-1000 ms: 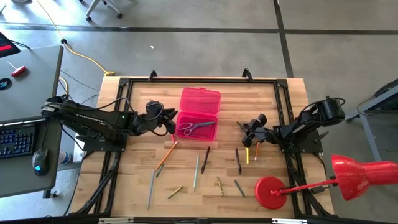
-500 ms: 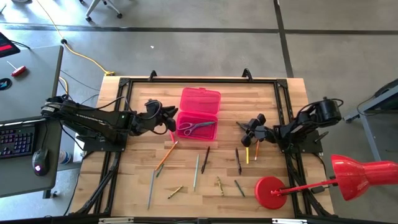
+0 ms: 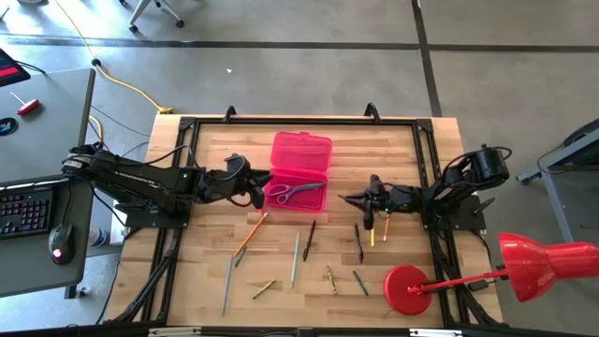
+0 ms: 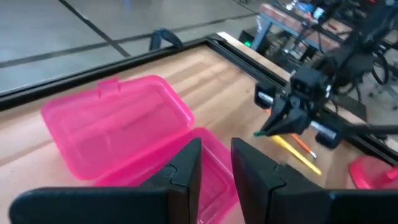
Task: Pick & place school supplies into a supply box
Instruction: Put the top right dark green crayon into the pink supply box
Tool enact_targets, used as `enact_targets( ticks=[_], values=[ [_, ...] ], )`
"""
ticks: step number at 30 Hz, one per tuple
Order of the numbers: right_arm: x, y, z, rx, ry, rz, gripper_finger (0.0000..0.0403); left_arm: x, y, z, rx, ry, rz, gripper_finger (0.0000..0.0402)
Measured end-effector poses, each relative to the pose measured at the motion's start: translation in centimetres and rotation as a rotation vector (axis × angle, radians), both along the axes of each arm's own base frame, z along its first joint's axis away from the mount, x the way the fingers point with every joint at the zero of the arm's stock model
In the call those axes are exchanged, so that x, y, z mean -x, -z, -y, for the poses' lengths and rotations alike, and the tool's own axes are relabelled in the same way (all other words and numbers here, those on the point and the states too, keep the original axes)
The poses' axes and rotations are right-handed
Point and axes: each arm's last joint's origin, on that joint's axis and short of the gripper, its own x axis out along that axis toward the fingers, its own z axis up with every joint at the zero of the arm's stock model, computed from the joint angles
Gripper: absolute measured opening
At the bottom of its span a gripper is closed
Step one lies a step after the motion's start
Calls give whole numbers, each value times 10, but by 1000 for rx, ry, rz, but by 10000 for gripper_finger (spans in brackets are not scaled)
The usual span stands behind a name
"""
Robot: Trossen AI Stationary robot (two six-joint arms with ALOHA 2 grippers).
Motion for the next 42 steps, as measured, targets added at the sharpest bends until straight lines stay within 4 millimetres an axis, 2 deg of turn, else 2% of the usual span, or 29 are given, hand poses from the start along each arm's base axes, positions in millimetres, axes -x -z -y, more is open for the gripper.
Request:
enact_targets(
  ticks=[3, 6, 10, 13, 17, 19, 23, 29, 35, 42],
  values=[
    [-22, -14, -2, 31, -61, 65, 4, 0, 0, 1, 1, 29, -7, 117],
    [-60, -32, -7, 103, -177, 54, 6, -1, 0, 2, 6, 71, -16, 117],
    [-114, -56, -13, 263, -235, -185, 10, -1, 1, 3, 29, 129, -19, 117],
    [-144, -69, -12, 367, -225, -365, 10, -1, 0, 4, 12, 140, -27, 117],
    [-178, -78, -3, 427, -199, -395, 11, -1, 0, 3, -10, 148, -38, 117],
    [-191, -73, 4, 431, -204, -403, 11, -1, 0, 3, -11, 149, -40, 117],
    [-206, -41, 17, 349, -220, -478, 11, 0, 1, 3, -12, 149, -45, 117],
    [-214, -15, 24, 349, -185, -525, 11, -2, 3, 4, -3, 170, -53, 117],
    [-214, -13, 27, 357, -162, -531, 16, 0, 7, 4, -3, 178, -105, 117],
    [-214, -13, 24, 405, -194, -543, 57, -2, 9, 4, -24, 153, -118, 117]
  ],
)
